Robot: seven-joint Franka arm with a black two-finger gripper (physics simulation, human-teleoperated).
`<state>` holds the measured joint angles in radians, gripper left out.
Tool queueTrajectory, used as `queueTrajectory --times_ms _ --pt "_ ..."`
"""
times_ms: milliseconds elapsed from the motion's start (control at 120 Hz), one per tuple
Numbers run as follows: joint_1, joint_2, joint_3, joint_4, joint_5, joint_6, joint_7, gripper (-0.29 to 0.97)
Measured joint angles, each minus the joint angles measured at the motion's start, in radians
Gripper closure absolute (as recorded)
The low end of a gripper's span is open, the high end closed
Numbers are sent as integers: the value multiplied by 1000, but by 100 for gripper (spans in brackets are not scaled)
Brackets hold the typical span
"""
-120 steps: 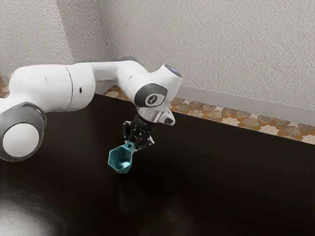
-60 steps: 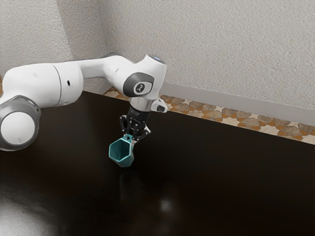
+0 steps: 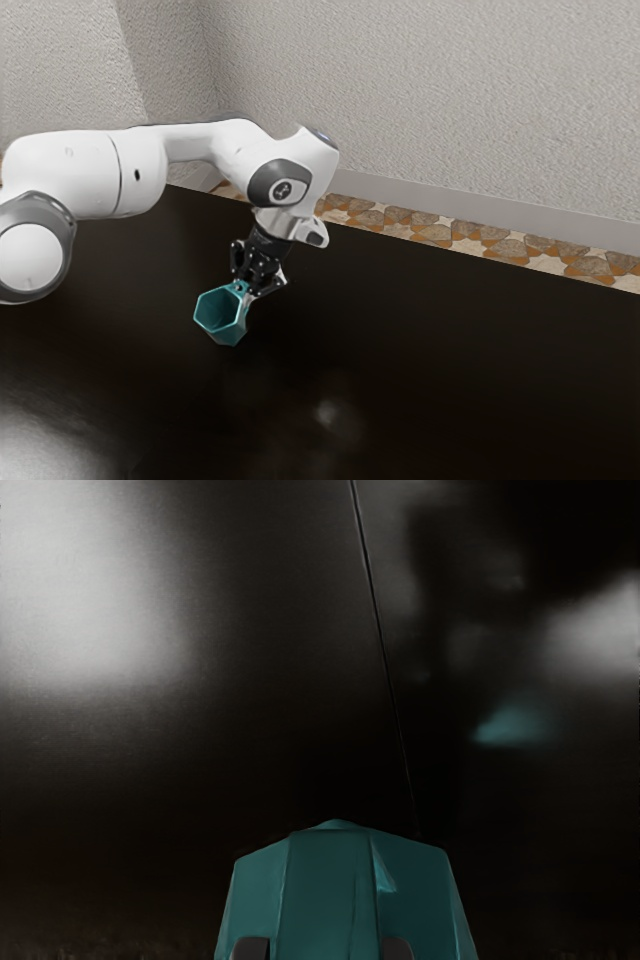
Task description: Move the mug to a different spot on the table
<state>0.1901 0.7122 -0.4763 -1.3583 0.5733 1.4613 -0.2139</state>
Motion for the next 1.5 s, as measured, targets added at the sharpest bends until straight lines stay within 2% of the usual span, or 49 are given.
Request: queueTrajectory --times_ms 500,633,867,1133,1267,1367,1450,1500 --pt "7 108 -86 78 3 -269 -43 66" --pt "10 145 -93 124 -52 -319 -76 65" --pt "-3 196 -100 202 -83 -345 -133 65" --pt "-4 224 -117 215 -35 -292 -174 64" --pt "-4 227 -121 216 -24 -277 -188 38" --pt "-3 211 -122 223 -21 -250 -196 24" --pt "-18 89 -87 205 -31 -190 -195 17" --pt "-31 -48 -19 137 -80 -132 -192 14"
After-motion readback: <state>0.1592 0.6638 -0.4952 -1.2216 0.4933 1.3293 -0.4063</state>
